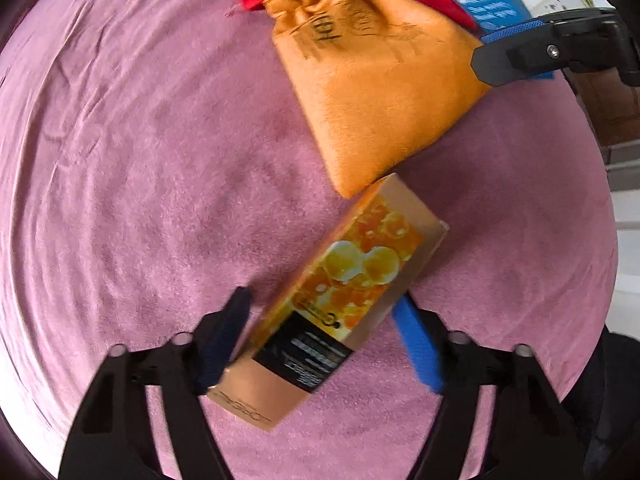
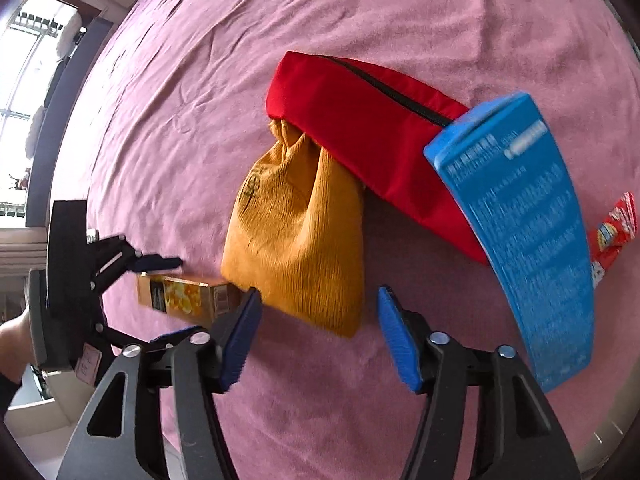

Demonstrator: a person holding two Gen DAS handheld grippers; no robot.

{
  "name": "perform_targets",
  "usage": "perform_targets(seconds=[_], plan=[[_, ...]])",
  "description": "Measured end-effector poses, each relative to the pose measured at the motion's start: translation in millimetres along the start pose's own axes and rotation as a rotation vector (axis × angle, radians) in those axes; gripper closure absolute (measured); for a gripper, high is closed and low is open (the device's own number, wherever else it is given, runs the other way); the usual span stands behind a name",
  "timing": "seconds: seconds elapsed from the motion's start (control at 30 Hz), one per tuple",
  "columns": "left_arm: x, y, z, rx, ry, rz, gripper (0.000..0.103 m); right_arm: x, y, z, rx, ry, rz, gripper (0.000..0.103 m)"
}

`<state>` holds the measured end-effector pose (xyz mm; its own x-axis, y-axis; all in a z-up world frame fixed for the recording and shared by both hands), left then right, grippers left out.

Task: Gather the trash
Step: 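Grasp the gold L'Oreal box with the left tool while the right tool grasps the yellow pouch, then carry the box and pouch over the yellow bin and open both tools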

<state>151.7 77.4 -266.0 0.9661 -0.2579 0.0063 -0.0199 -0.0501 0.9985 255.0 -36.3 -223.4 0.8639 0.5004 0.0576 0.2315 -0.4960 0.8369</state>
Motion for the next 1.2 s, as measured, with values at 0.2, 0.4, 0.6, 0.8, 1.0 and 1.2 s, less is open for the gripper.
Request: perform_targets(seconds=[0.2,0.4,0.6,0.8,1.0,1.2], plan=[[-2.4,-4.3,-10.0,-0.003,0.061,-0.001,0.047,14.0,-17.3,-6.3,0.003,0.017,-0.030,0.042],[-19.3,1.0,-16.4,-0.021,0.133,-0.007,0.055,6.8,-19.7,-18.9,-0.039,0.117,-0.049,0.076],[-51.2,9.2,-5.3,-0.078,0.223,0.006,0.058,-24.9,-7.7,-22.2,-0.036,0.154,-0.042,0.084],[-84.7,19.0,28.7,-0.105,0.257,-0.003,0.059,-68.9,4.8,-22.7,-0.036,0.161,-0.048,0.085],[-118.6,28.7,65.7,-0.145,0.286,-0.019,0.060,-117.0,19.2,-16.8,-0.044,0.145,-0.049,0.085],[-142.1,40.6,95.7,-0.147,0.297,-0.014,0.061,-161.7,40.2,0.8,-0.067,0.109,-0.029,0.085]])
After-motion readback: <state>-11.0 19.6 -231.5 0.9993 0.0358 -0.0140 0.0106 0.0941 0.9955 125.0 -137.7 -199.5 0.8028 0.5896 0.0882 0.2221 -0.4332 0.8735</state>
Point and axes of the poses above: each gripper's, at about its wrist camera, not at the fingertips, and y roughly against the way its jaws point, z to its right, x to its top, the point moved 4 cm from there along -y, roughly the way its jaws point, and after that the axes turned 11 degrees about x, right-handed, at the moved point
